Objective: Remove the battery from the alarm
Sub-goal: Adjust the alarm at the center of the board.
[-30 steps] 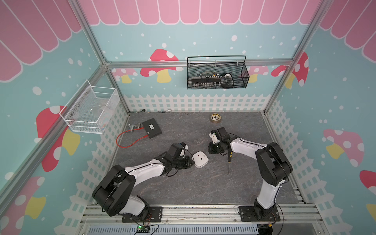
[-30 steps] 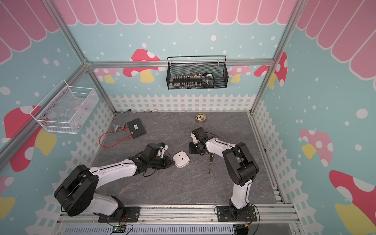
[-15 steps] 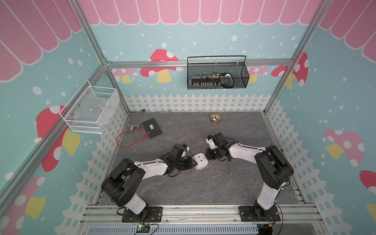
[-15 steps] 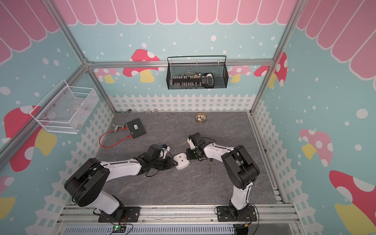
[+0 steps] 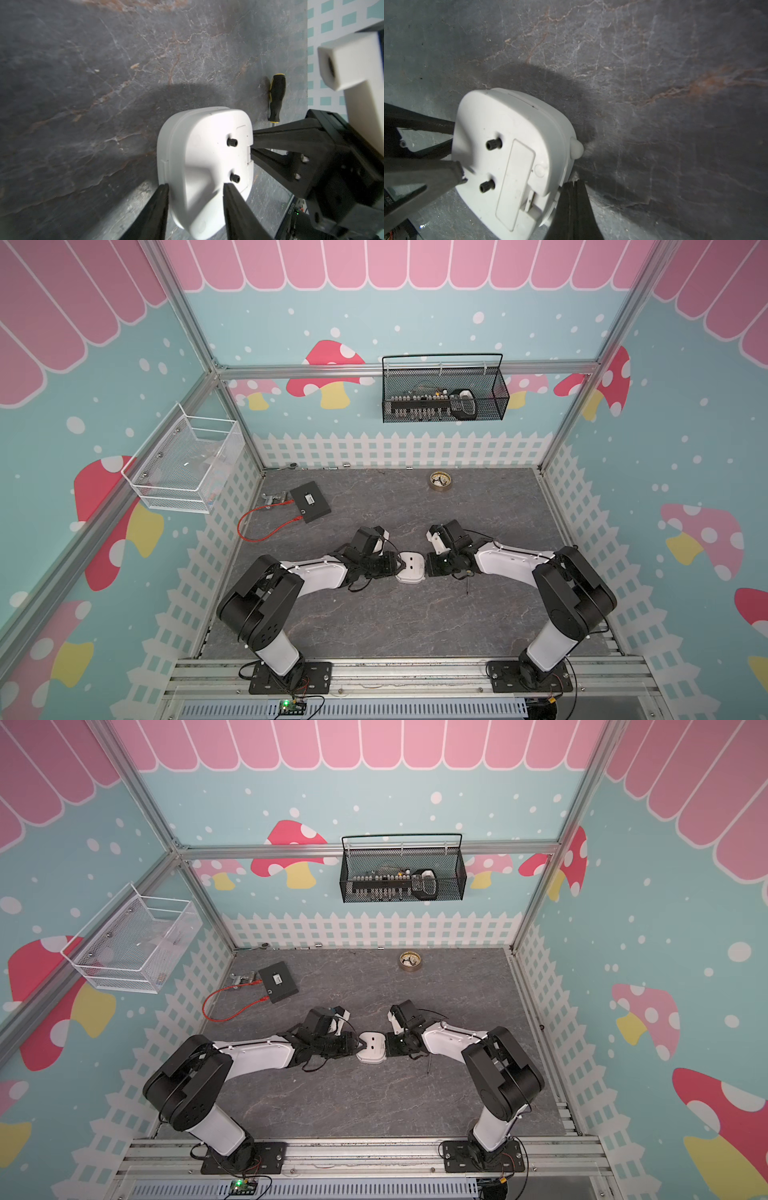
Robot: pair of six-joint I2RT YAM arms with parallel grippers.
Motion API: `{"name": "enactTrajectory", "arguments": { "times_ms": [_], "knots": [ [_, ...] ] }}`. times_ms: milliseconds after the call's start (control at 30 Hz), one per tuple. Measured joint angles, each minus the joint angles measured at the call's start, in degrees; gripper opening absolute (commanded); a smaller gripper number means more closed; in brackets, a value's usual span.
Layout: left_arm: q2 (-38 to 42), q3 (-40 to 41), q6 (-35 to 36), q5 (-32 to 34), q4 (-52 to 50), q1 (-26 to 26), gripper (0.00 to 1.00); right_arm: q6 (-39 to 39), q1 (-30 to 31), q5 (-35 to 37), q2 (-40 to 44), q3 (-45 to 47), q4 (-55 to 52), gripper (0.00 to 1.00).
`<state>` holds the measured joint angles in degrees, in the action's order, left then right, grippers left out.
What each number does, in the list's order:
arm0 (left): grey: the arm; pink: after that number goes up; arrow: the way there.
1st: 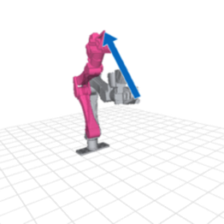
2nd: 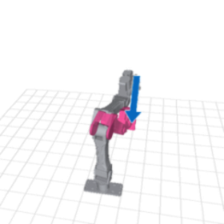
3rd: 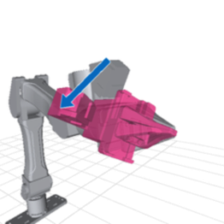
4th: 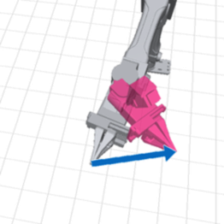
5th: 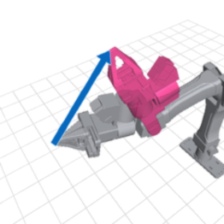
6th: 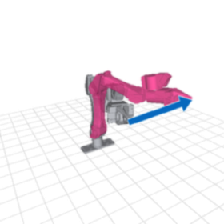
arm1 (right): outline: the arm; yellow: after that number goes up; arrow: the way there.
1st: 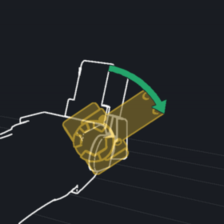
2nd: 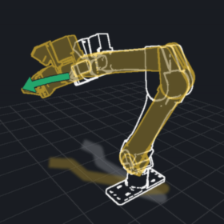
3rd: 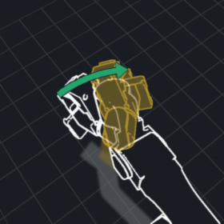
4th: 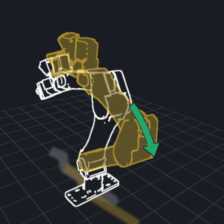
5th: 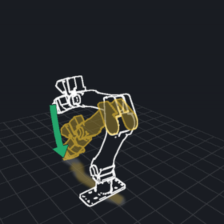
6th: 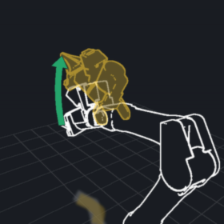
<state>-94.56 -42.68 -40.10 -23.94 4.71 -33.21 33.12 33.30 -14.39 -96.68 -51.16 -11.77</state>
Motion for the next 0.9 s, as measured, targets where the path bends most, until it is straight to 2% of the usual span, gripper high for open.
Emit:
{"name": "enactTrajectory", "arguments": {
  "times_ms": [67, 200, 233, 367, 433, 633, 767, 900],
  "knots": [
    [-0.09, -0.04, 0.59, -0.24, 0.02, 0.07, 0.55, 0.04, 0.15, 0.04, 0.0, 0.0, -0.17, 0.0],
    [-0.94, -1.03, 2.05, -0.52, -0.17, 0.26, 0.55, 0.15, 0.2, 0.2, 0.02, 0.0, -0.37, 0.0],
    [-1.38, -1.42, 2.51, -0.5, -0.24, 0.33, 0.54, 0.15, 0.2, 0.31, 0.13, 0.0, -0.55, 0.04],
    [-3.78, -2.54, 4.35, -0.85, -0.83, 0.59, 0.47, 0.48, 0.57, 1.49, 2.16, -0.02, -2.47, 0.32],
    [-3.82, -2.95, 5.05, -0.81, -0.98, 0.72, 0.44, 1.01, 0.55, 2.25, 4.81, 0.0, -3.72, 0.36],
    [-4.44, -3.65, 6.14, -1.2, -0.85, 0.72, 0.41, 3.78, 1.01, 0.52, 14.1, -0.2, -2.62, 0.38],
    [-4.46, -3.65, 6.29, -1.2, -0.79, 0.72, 0.4, 6.51, 1.01, -2.82, 14.91, 0.68, 0.94, 0.38],
    [-4.46, -3.65, 6.27, -1.18, -0.76, 0.72, 0.4, 11.32, 1.01, -6.14, 14.88, 6.84, 7.17, 0.37]
  ]
}}
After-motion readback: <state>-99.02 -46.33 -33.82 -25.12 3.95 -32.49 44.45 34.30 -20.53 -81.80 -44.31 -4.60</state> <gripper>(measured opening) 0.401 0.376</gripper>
